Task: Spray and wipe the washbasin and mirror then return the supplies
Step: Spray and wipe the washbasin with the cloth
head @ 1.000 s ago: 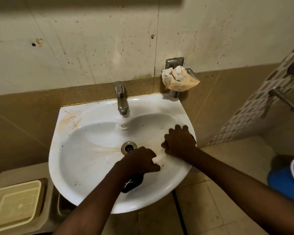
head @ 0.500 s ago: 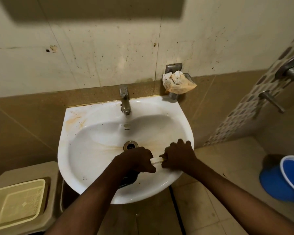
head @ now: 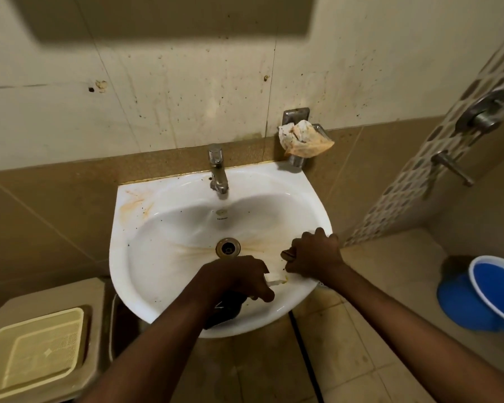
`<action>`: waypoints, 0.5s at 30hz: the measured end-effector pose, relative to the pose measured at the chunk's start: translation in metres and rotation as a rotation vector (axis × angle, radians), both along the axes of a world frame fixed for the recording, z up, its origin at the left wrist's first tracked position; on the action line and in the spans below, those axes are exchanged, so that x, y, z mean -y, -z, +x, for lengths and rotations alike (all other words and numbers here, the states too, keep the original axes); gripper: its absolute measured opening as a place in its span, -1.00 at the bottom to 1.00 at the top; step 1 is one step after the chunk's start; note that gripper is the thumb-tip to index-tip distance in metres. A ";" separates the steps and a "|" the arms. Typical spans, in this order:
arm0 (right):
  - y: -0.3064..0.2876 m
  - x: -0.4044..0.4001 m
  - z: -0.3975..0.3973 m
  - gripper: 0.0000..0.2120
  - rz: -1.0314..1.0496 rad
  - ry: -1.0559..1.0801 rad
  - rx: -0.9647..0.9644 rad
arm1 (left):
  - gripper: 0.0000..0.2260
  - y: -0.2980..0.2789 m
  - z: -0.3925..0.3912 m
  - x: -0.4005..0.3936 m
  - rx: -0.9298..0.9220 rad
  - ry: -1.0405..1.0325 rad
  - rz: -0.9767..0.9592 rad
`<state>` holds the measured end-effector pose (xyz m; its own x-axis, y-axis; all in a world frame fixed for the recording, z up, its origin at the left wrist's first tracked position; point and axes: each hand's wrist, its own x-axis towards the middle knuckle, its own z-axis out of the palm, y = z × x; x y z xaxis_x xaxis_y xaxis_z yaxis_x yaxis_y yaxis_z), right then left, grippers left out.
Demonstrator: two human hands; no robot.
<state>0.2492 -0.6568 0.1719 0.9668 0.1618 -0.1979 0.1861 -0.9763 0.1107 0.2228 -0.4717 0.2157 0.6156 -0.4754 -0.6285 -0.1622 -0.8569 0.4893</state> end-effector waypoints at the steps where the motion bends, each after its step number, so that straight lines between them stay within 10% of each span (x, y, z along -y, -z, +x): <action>1: -0.003 -0.002 0.001 -0.61 -0.032 0.015 0.044 | -0.69 -0.001 0.000 0.000 0.026 -0.010 -0.005; 15: 0.013 -0.015 0.019 -0.62 -0.132 -0.090 -0.032 | -0.72 0.025 0.012 -0.026 0.096 0.052 0.188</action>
